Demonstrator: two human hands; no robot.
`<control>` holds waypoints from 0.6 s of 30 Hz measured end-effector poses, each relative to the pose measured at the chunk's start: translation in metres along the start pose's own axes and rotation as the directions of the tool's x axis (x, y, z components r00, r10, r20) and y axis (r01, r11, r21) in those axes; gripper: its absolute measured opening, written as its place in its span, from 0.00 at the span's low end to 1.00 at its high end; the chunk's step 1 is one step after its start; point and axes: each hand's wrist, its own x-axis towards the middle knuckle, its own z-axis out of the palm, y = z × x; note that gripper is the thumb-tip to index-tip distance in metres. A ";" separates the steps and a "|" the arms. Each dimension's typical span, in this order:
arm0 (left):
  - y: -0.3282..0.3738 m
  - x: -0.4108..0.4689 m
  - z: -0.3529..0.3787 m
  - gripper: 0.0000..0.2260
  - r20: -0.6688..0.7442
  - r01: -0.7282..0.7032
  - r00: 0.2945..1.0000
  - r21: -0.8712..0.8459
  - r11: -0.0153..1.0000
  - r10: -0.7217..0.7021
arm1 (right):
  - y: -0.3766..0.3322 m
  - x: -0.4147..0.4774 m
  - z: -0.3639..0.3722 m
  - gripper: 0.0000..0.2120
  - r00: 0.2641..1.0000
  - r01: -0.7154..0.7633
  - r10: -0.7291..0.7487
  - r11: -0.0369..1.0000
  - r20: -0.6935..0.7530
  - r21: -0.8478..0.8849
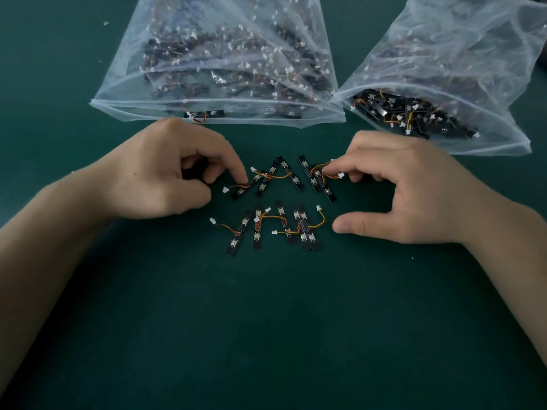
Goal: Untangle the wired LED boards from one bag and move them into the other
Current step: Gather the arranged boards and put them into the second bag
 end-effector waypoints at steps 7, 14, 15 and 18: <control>0.005 -0.001 0.001 0.17 0.024 -0.047 0.999 0.130 0.990 0.044 | -0.003 0.002 0.001 0.31 1.000 -0.012 0.012 1.000 -0.017 -0.012; 0.002 0.002 0.009 0.18 -0.068 -0.055 0.996 0.100 0.993 0.062 | -0.007 0.003 0.003 0.31 0.999 -0.026 0.025 0.999 -0.029 -0.021; 0.002 0.002 0.011 0.18 -0.087 -0.058 0.994 0.108 0.992 0.068 | -0.007 0.004 0.003 0.30 0.999 -0.028 0.027 0.999 -0.032 -0.024; 0.003 0.003 0.014 0.17 -0.135 -0.063 0.988 0.120 0.991 0.079 | -0.009 0.004 0.004 0.29 0.999 -0.029 0.027 0.998 -0.042 -0.052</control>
